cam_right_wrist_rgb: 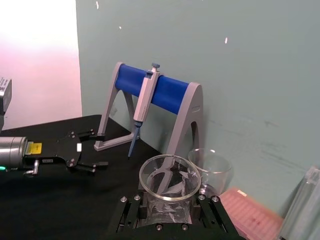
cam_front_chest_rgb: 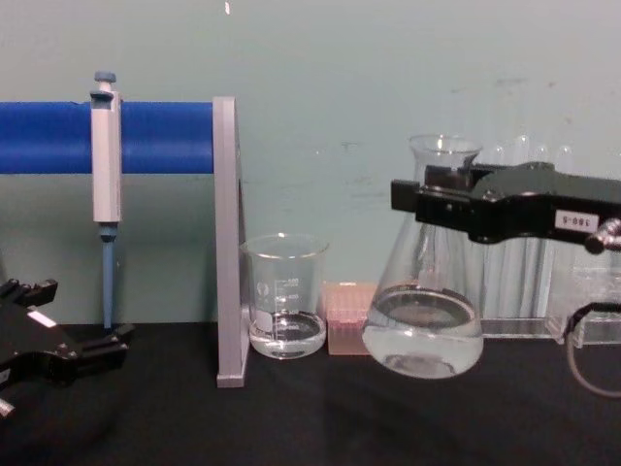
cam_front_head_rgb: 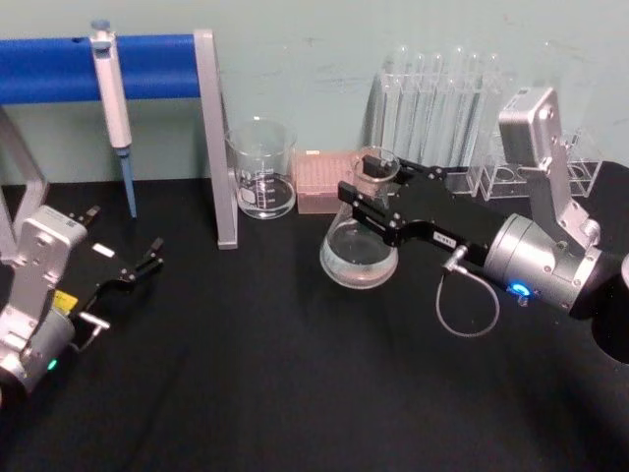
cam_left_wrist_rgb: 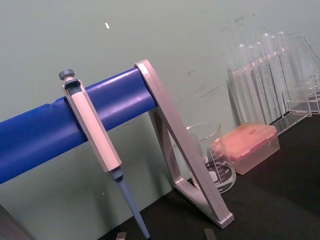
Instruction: Grasp the erlenmeyer flask with one hand, shake it three times, then place it back.
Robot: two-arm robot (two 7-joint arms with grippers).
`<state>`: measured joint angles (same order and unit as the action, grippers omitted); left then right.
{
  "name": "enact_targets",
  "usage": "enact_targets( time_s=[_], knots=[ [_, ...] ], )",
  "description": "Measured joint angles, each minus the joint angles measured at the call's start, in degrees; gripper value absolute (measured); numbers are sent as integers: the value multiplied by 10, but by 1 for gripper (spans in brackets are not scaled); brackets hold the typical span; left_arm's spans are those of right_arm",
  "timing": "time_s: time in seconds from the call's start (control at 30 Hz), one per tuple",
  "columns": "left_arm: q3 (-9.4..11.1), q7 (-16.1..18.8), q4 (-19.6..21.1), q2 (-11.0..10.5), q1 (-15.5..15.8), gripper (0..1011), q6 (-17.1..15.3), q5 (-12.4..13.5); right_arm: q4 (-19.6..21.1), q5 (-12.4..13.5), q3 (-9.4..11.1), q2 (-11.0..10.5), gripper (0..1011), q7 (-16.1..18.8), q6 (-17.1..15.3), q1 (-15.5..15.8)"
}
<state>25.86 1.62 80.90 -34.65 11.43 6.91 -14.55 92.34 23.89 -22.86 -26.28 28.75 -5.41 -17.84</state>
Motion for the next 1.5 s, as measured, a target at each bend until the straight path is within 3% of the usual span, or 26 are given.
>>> enact_targets(
  time_s=[0.67, 1.5],
  knots=[
    [0, 0, 0, 0, 0, 1001, 0, 0, -70, -10, -36, 6, 450, 4, 15, -25],
    [0, 0, 0, 0, 0, 1001, 0, 0, -135, -25, -53, 29, 450, 11, 20, -45]
  ],
)
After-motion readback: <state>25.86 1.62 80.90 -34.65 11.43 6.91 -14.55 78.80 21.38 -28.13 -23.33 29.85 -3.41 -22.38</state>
